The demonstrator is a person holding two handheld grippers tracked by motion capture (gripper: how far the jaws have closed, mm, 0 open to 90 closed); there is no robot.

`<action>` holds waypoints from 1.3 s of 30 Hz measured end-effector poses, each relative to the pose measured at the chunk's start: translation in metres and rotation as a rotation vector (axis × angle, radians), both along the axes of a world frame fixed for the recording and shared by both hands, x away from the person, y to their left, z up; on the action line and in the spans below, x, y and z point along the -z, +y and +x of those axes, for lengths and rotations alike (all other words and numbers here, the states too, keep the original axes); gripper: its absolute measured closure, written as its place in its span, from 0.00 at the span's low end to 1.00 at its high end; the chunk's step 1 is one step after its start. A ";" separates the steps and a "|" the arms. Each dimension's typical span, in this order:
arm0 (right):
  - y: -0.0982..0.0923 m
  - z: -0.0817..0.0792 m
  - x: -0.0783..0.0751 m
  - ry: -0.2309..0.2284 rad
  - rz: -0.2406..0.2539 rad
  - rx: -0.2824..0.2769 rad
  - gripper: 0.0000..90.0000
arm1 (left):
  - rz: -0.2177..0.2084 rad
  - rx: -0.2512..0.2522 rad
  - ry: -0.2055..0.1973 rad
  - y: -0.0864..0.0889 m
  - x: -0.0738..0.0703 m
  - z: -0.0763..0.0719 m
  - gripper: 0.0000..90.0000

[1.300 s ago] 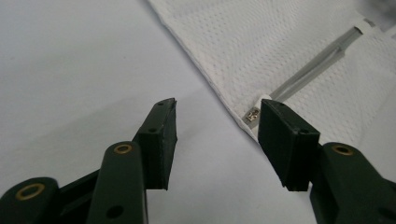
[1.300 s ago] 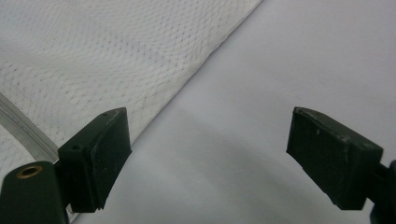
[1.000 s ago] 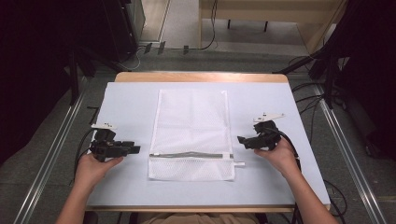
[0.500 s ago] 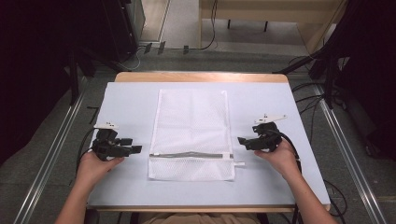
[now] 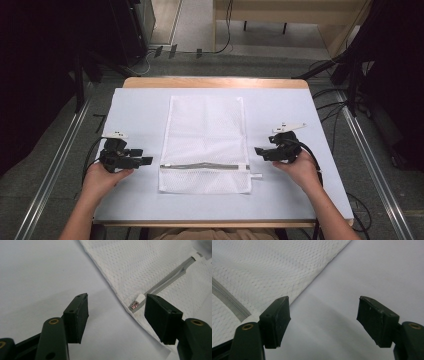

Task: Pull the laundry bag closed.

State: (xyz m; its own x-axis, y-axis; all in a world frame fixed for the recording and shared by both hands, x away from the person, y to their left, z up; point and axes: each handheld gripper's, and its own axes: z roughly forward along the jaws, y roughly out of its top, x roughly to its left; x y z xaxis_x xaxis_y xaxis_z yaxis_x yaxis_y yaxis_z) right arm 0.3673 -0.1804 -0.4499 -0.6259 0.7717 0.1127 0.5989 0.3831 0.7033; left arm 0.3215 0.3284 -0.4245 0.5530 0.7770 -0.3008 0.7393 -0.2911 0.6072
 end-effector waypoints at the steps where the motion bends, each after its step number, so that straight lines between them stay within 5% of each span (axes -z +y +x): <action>1: 0.000 0.000 -0.001 -0.005 0.007 -0.003 0.34 | -0.002 -0.002 -0.003 0.000 0.000 0.000 0.40; 26: 0.000 0.001 0.001 0.028 0.000 0.006 0.36 | 0.004 -0.003 0.012 -0.001 -0.001 0.000 0.40; 39: 0.015 -0.006 -0.003 0.030 0.023 -0.043 0.41 | 0.001 -0.001 0.007 -0.002 -0.003 -0.003 0.40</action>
